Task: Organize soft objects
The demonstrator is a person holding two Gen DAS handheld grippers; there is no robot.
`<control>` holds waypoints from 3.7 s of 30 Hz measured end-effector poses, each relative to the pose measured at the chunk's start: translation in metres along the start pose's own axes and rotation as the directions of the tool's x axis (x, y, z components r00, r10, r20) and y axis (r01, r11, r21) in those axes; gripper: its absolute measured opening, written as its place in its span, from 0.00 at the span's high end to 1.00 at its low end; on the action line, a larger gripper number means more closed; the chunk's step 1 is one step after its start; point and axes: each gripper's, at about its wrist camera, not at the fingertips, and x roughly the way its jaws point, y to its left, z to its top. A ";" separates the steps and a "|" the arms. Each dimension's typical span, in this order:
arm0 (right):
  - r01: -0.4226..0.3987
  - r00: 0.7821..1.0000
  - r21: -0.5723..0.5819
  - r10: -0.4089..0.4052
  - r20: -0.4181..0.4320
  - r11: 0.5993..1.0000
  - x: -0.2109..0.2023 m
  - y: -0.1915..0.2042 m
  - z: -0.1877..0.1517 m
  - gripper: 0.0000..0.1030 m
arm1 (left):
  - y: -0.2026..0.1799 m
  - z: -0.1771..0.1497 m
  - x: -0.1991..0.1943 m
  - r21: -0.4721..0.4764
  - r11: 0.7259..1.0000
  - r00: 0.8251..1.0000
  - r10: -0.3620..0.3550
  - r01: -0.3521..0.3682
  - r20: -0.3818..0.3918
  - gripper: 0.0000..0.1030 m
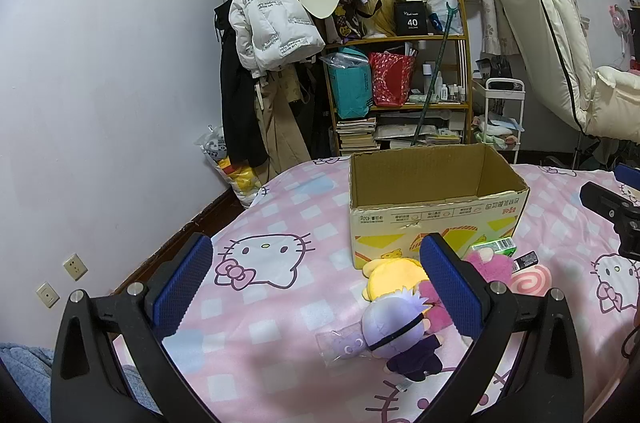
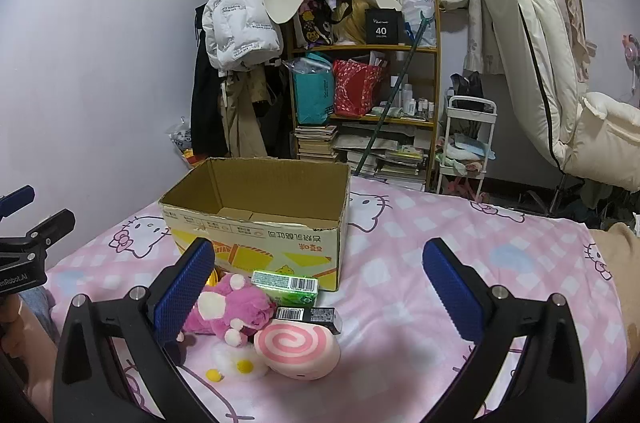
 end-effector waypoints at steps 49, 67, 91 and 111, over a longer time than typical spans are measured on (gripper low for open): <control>0.001 1.000 -0.001 -0.001 -0.005 1.000 0.000 0.001 -0.001 0.00 | 0.000 0.000 0.001 0.007 1.000 1.000 0.003 -0.003 -0.007 0.01; -0.001 1.000 0.004 0.001 -0.009 1.000 0.001 0.001 -0.004 0.00 | -0.002 -0.002 0.002 0.025 0.999 0.999 -0.034 0.035 -0.024 0.01; -0.027 0.977 0.090 0.045 -0.207 0.996 0.066 -0.022 -0.011 0.00 | -0.033 0.001 0.075 0.069 0.990 0.957 -0.101 0.125 -0.273 0.01; -0.005 0.869 0.137 0.072 -0.489 0.991 0.116 -0.029 -0.052 0.00 | -0.055 -0.039 0.135 0.033 0.973 0.817 -0.172 0.227 -0.551 0.01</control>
